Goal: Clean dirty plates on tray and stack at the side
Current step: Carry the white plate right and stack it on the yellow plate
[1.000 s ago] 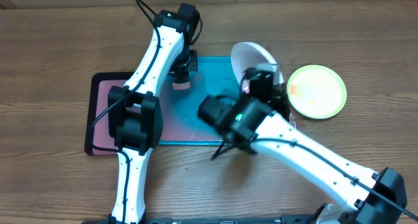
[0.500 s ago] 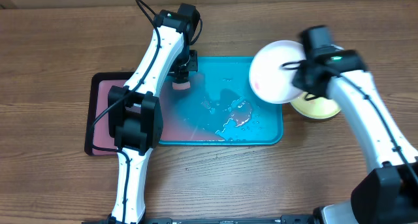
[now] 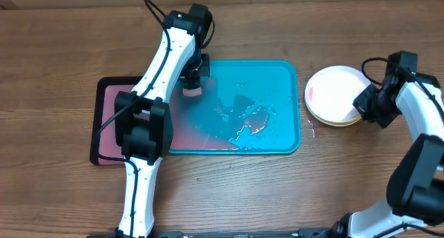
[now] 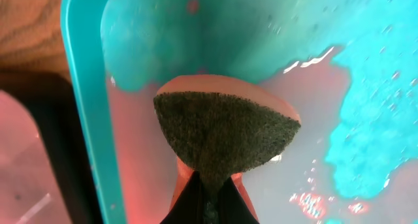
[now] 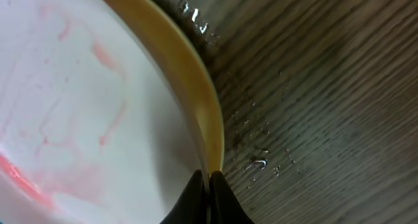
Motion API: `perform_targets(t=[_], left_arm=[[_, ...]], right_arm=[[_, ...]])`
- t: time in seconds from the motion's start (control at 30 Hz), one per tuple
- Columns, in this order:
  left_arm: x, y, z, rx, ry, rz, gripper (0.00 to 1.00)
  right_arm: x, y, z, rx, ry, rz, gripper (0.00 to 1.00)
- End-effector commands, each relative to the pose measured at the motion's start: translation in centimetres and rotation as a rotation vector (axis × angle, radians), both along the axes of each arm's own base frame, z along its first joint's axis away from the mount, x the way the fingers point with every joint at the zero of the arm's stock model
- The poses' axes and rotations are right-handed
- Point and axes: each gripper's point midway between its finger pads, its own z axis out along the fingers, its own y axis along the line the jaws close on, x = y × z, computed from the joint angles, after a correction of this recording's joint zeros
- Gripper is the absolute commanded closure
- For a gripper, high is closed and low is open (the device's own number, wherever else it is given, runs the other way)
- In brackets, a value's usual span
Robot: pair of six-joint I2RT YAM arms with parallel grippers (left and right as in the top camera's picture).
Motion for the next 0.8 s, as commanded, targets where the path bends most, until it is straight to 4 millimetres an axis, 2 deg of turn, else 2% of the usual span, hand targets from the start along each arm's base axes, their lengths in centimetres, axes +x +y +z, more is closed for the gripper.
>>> perform_targets(t=[0.0, 0.07, 0.13, 0.27, 0.37, 0.5, 0.57, 0.63, 0.77], left_arm=[[0.8, 0.4, 3.7, -0.003, -0.079, -0.002, 0.96], [0.7, 0.5, 6.1, -0.011, -0.123, -0.001, 0.96], [0.3, 0.7, 9.8, -0.028, -0.193, 0.0, 0.96], [-1.2, 1.6, 14.4, -0.026, -0.267, 0.004, 0.96], [-2.9, 2.6, 16.1, 0.002, -0.268, 0.021, 0.96], [-5.4, 5.5, 16.4, 0.115, -0.2, 0.122, 0.95], [-6.0, 6.1, 15.7, 0.11, -0.164, 0.134, 0.96], [-6.8, 7.4, 14.3, 0.122, -0.105, 0.171, 0.96], [-8.3, 8.9, 12.3, 0.136, -0.019, 0.228, 0.96]], right_arm=[[0.7, 0.7, 0.2, 0.039, -0.032, 0.031, 0.86], [0.7, 0.7, 0.2, 0.039, -0.035, 0.031, 0.57], [0.7, 1.1, 0.4, 0.059, -0.034, 0.033, 0.34], [1.4, 2.0, 1.9, 0.11, -0.057, 0.044, 0.3], [2.2, 2.6, 4.0, 0.102, -0.088, 0.068, 0.27], [3.3, 4.7, 6.9, 0.08, -0.154, 0.162, 0.18], [3.8, 6.4, 8.1, 0.072, -0.191, 0.218, 0.13], [4.4, 8.9, 9.1, 0.065, -0.226, 0.305, 0.02], [4.8, 11.8, 9.2, 0.068, -0.243, 0.382, 0.0]])
